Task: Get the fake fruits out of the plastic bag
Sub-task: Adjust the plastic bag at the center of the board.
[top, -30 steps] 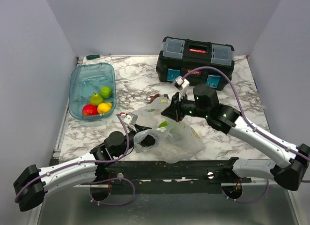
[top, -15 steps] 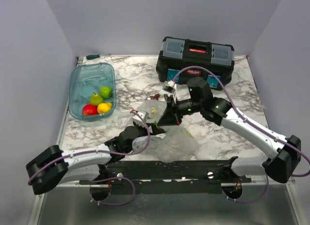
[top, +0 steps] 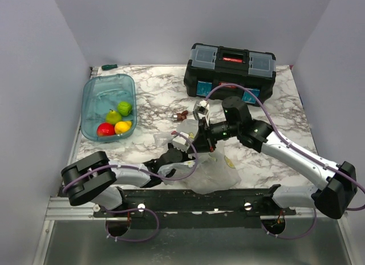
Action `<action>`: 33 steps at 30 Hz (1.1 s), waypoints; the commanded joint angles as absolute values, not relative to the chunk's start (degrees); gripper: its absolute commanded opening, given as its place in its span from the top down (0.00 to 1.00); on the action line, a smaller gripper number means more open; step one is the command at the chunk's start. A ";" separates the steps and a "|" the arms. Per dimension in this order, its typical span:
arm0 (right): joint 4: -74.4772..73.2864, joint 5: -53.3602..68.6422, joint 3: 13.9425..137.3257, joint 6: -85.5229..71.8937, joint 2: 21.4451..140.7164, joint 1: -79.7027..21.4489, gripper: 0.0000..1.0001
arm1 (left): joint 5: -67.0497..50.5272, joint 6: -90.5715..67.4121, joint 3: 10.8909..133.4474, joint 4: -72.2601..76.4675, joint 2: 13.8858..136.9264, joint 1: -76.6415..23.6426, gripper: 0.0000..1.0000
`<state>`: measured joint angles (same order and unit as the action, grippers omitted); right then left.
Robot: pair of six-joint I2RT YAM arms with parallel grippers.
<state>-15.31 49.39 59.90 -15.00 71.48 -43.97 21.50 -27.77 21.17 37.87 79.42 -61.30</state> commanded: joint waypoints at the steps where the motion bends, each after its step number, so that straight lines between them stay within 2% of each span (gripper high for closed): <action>1: -13.14 50.44 59.89 -15.84 71.89 -44.20 0.99 | 26.25 -31.24 24.35 37.49 85.20 -62.04 0.14; 5: -12.46 51.02 58.46 -16.59 71.15 -44.16 0.99 | 28.38 -33.03 29.28 31.53 89.87 -62.05 0.13; 10: -13.09 47.20 57.00 -17.64 69.34 -44.19 0.99 | 24.60 -32.47 24.30 41.39 87.09 -62.04 0.16; 14: -21.40 34.48 59.40 -16.40 68.62 -44.30 0.98 | 22.65 -31.53 17.78 43.57 77.91 -61.84 0.15; 17: -35.14 18.68 65.38 -18.67 70.65 -44.29 0.97 | 19.74 -31.20 17.81 33.69 69.49 -61.61 0.15; 18: -39.95 14.71 67.27 -20.05 71.58 -44.38 0.92 | 18.85 -31.64 17.78 31.04 67.10 -61.61 0.15; 19: -45.39 10.34 69.01 -21.79 72.63 -44.38 0.81 | 17.46 -32.37 17.75 28.09 64.44 -61.51 0.15; 21: -54.25 3.67 71.51 -25.10 74.41 -45.02 0.69 | 14.91 -33.61 18.72 22.08 59.95 -61.12 0.15; 25: -62.39 -5.10 72.57 -31.84 74.76 -51.93 0.40 | 9.96 -34.71 18.67 18.37 54.67 -60.41 0.13; 30: -70.41 -12.48 75.49 -40.22 78.56 -62.50 0.25 | 7.10 -35.65 20.66 13.30 53.02 -56.71 0.10; 33: -78.71 -22.18 77.05 -48.17 82.29 -68.86 0.16 | 2.27 -36.58 21.56 13.00 52.56 -51.70 0.10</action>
